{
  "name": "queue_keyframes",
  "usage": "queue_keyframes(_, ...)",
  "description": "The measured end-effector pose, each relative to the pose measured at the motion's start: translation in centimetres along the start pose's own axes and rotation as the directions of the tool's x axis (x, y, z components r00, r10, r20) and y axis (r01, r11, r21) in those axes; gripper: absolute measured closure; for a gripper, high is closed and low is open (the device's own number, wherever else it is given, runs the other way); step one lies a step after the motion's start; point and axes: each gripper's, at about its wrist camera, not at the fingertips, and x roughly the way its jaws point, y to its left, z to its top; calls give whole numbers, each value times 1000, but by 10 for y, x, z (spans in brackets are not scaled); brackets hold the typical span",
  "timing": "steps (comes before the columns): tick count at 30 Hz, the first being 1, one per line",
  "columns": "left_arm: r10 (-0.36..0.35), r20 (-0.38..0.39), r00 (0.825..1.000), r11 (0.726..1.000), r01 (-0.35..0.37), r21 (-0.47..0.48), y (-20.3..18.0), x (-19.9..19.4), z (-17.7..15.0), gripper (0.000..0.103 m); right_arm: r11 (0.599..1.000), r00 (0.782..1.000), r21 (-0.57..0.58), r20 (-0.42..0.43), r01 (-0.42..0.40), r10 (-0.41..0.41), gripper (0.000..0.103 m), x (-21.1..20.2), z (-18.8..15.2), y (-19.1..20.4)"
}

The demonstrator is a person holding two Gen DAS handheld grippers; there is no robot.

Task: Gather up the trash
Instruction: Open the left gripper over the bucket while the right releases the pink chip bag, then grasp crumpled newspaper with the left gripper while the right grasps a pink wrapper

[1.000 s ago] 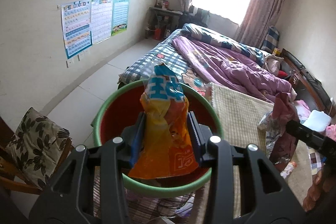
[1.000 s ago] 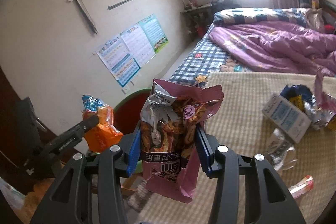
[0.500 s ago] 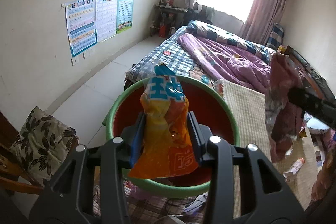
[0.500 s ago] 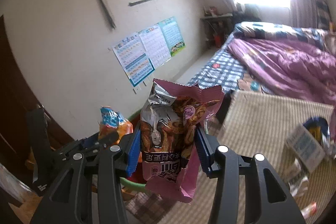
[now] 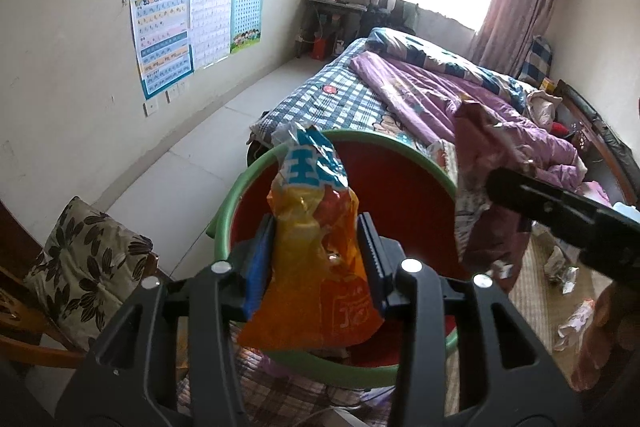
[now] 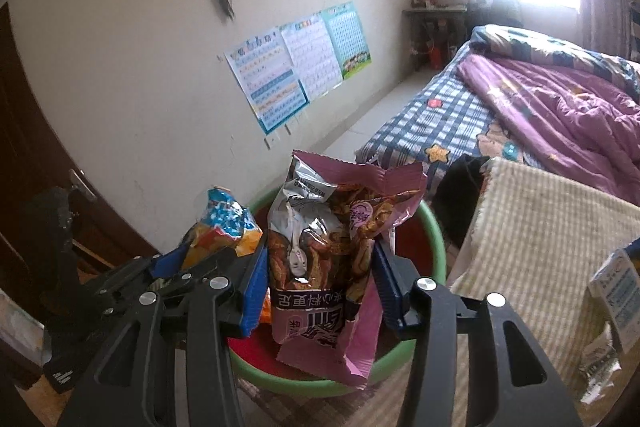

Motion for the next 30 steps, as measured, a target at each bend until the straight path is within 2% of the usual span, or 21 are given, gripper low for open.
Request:
queue_keyframes(4, 3, -11, 1000, 1000, -3, 0, 2, 6, -2, 59, 999, 1000, 23, -18, -24, 24, 54, 12, 2, -3)
queue_keyframes(6, 6, -9, 1000, 1000, -6, -2, 3, 7, -2, 49, 999, 999, 30, -16, -44, 44, 38, 14, 4, -5)
queue_keyframes(8, 9, -2, 1000, 1000, -9, -13, 5, 7, -1, 39, 999, 999, 25, -8, -47, 47, 38, 14, 5, -5)
queue_keyframes(12, 4, 5, 1000, 1000, -4, -20, 6, 6, 0, 39, 999, 999, 27, -2, -44, 44, 38, 10, 4, -4)
queue_keyframes(21, -7, 57, 998, 1000, 7, -3, -10, -9, 5, 39, 999, 999, 40, 31, -31, 30, 38, -32, -12, -15)
queue_keyframes(30, -60, 104, 993, 997, 55, 52, -56, -23, 14, 39, 995, 994, 83, 95, 55, -63, 38, -86, -27, -49)
